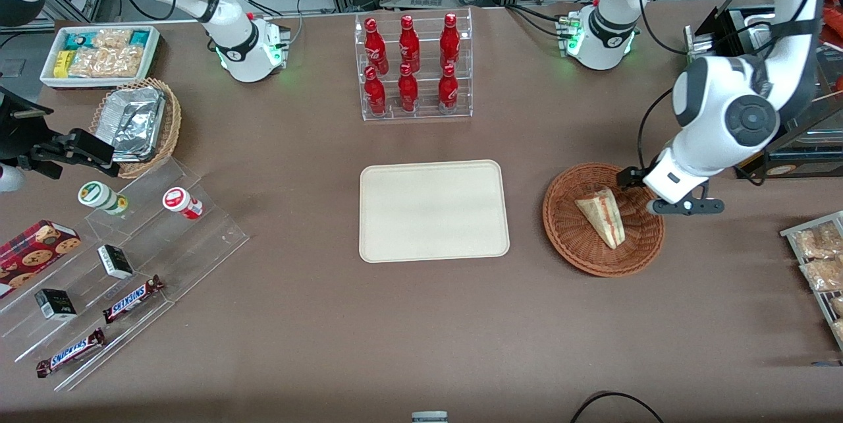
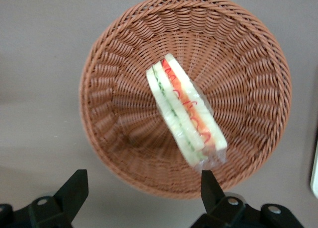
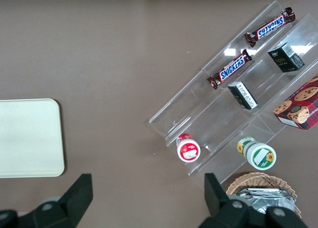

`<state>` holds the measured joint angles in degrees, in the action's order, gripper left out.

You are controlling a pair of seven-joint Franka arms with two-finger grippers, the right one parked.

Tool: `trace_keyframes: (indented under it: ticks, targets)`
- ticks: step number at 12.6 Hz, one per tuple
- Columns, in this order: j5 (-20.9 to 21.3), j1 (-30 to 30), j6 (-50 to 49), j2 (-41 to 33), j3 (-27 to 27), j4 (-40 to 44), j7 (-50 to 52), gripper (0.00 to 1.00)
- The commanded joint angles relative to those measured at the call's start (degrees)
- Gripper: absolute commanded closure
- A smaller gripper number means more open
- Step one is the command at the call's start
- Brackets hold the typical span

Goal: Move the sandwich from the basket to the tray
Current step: 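Move the left gripper from rest over the sandwich in the wicker basket, then lower the left gripper and close it on the wrapped sandwich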

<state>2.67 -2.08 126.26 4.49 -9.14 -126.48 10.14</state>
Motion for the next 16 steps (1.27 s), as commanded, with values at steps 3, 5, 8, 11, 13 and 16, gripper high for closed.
trace_keyframes:
  ticks: [3, 5, 8, 11, 13, 16]
  targets:
    - [-0.47, 4.45, 3.63, -0.37, 0.35, -2.1, 20.21, 0.0]
    - [-0.21, 6.56, 6.53, 1.57, 0.35, -2.1, 31.12, 0.0]
    - [-0.21, 6.48, 8.83, 3.77, 0.35, -1.93, 36.26, 0.0]
    - [-0.21, 6.3, 8.92, 5.17, 0.52, -1.67, 36.36, 0.0]
    - [-0.21, 6.13, 9.18, 6.23, 0.61, -1.49, 36.27, 0.0]
    - [-0.12, 6.04, 12.95, 9.12, 0.7, -1.58, 36.27, 0.0]
